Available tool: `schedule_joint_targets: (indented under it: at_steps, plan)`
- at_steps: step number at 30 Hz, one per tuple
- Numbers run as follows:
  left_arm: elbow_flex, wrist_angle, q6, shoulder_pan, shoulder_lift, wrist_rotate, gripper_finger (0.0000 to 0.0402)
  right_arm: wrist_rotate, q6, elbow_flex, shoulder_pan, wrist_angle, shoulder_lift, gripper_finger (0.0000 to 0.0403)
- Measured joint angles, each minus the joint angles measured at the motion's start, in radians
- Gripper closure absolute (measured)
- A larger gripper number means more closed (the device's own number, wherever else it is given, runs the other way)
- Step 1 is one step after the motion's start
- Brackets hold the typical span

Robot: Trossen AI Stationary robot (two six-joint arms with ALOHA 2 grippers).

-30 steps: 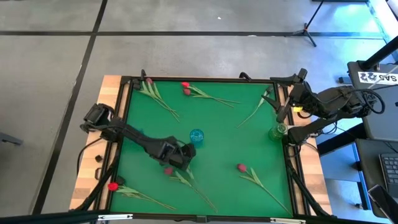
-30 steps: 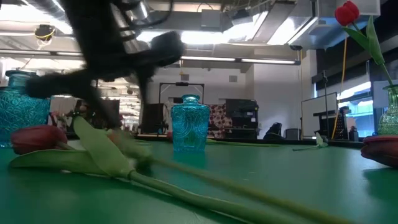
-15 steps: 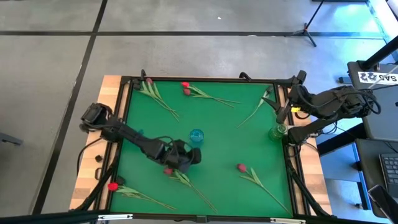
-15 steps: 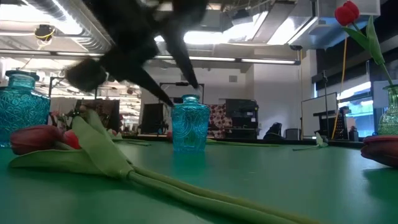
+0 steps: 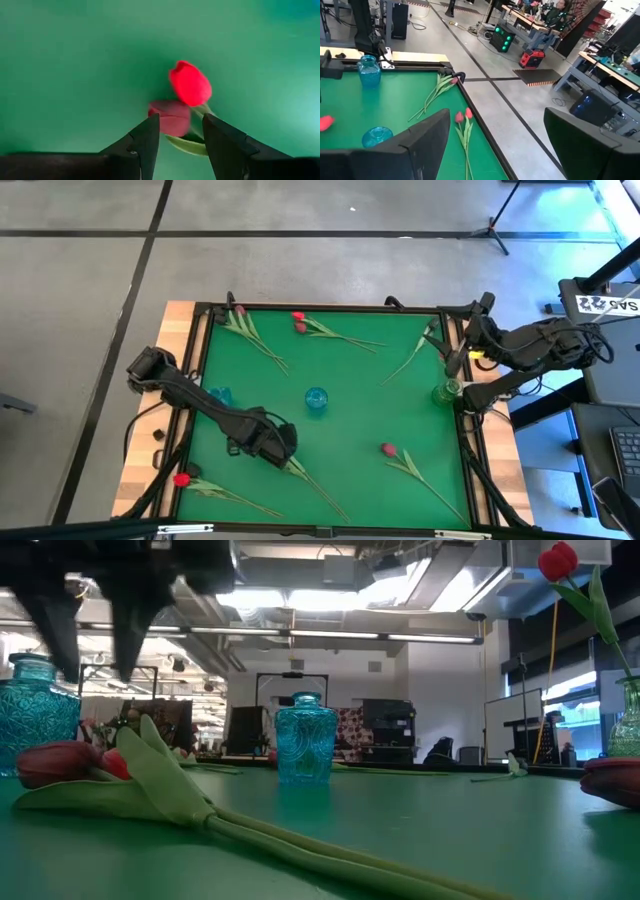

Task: Sort flowers into vase by color
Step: Put the pink flower into the green flower vase

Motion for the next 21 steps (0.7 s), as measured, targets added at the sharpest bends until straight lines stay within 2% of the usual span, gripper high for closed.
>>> schedule_joint_targets:
  at_steps: [4, 14, 21]
  plan:
    - [-0.063, 0.151, -0.007, 0.019, 0.0, -0.013, 0.0256, 0.009, 0.008, 0.0, 0.0, 0.0, -0.006, 0.0082]
    - [-0.129, 0.211, 0.012, 0.055, 0.027, -0.014, 0.0223, 0.005, 0.043, 0.0, 0.0, -0.002, -0.006, 0.0082]
    - [-0.129, 0.246, 0.037, 0.054, 0.08, 0.015, 0.0223, -0.016, 0.062, 0.0, 0.0, -0.02, -0.006, 0.0082]
